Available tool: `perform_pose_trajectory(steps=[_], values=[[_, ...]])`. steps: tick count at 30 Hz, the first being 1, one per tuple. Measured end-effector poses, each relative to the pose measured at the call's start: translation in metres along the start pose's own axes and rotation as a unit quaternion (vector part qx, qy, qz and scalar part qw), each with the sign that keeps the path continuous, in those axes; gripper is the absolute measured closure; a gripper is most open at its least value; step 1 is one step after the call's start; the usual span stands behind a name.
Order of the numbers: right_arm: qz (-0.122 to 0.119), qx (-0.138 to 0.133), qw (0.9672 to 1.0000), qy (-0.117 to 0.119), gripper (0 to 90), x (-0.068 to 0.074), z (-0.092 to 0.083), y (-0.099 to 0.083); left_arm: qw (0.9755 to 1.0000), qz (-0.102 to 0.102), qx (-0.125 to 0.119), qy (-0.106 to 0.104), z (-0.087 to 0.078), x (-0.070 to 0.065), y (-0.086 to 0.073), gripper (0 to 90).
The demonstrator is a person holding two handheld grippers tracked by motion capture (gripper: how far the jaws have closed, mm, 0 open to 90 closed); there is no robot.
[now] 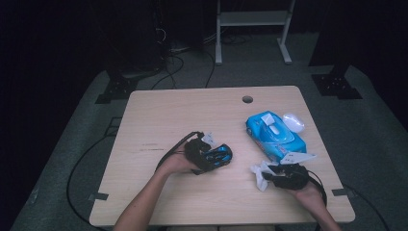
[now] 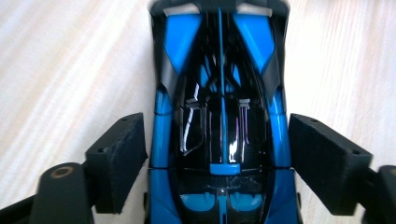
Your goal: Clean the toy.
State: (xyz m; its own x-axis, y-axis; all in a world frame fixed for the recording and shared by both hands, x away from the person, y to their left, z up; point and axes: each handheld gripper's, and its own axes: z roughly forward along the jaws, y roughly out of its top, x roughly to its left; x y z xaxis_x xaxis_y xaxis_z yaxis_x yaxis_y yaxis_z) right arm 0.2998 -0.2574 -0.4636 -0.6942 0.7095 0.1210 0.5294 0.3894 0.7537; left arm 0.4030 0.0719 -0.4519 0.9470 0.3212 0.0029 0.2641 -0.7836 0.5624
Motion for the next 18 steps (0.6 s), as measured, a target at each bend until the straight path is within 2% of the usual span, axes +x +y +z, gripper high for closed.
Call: perform_pose_trajectory(steps=[1, 2, 3, 7, 9, 10, 12, 15, 16, 18], values=[[0.002, -0.003, 1.0, 0.004, 51.5, -0.002, -0.002, 0.0, 0.9999, -0.003, -0.014, 0.003, -0.005, 0.0, 0.0, 18.4], [0.002, -0.003, 1.0, 0.004, 51.5, -0.002, -0.002, 0.0, 0.9999, -0.003, -0.014, 0.003, -0.005, 0.0, 0.0, 16.8], [0.002, -0.013, 0.9999, 0.005, 47.5, -0.004, -0.006, -0.001, 0.9998, -0.003, -0.021, 0.003, -0.009, 0.001, -0.001, 16.6], [0.007, -0.03, 0.9995, 0.013, 45.5, -0.005, -0.012, -0.001, 0.9996, -0.007, -0.027, 0.009, -0.013, 0.0, -0.004, 13.6], [0.006, -0.033, 0.9993, 0.015, 44.7, -0.004, -0.014, -0.002, 0.9989, -0.012, -0.042, 0.016, -0.02, -0.002, -0.009, 13.6], [0.006, -0.033, 0.9993, 0.015, 44.7, -0.004, -0.014, -0.002, 0.9989, -0.012, -0.042, 0.016, -0.02, -0.002, -0.009, 13.5], [0.005, -0.036, 0.9992, 0.017, 44.2, -0.004, -0.016, -0.003, 0.9979, -0.017, -0.058, 0.021, -0.027, -0.003, -0.016, 13.4], [0.009, -0.039, 0.999, 0.018, 43.7, -0.005, -0.018, -0.004, 0.9974, -0.019, -0.066, 0.023, -0.033, -0.005, -0.02, 12.8], [0.009, -0.043, 0.9989, 0.018, 43.3, -0.005, -0.019, -0.005, 0.9961, -0.031, -0.079, 0.025, -0.038, -0.006, -0.025, 12.8], [0.011, -0.047, 0.9987, 0.018, 42.9, -0.006, -0.02, -0.005, 0.9956, -0.031, -0.084, 0.028, -0.043, -0.005, -0.029, 12.8]])
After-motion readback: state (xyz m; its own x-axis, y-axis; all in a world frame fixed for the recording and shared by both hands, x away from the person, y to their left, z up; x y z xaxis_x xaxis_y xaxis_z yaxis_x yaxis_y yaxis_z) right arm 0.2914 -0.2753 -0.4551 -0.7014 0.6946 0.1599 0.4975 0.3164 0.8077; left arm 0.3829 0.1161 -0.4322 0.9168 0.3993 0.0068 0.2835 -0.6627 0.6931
